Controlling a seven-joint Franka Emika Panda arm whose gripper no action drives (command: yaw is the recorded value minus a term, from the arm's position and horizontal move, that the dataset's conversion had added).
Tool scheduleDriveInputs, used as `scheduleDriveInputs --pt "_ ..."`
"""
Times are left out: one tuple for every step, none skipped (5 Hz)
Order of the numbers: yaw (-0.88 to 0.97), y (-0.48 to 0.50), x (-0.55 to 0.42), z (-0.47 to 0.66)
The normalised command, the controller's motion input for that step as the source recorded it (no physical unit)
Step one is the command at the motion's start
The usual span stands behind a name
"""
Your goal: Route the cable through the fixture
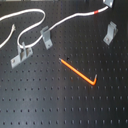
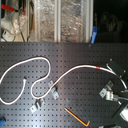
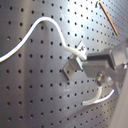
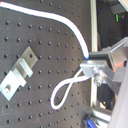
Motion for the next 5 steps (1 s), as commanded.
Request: scheduleDriveInputs --pt "0.0 -0.007 -0.007 0.0" --pt "0.0 0.243 -0.092 0.0" --pt "0.09 0.41 -0.297 0.07" --pt "0.09 0.441 -0.246 0.08" --pt "-0.11 0.34 0.042 0.22"
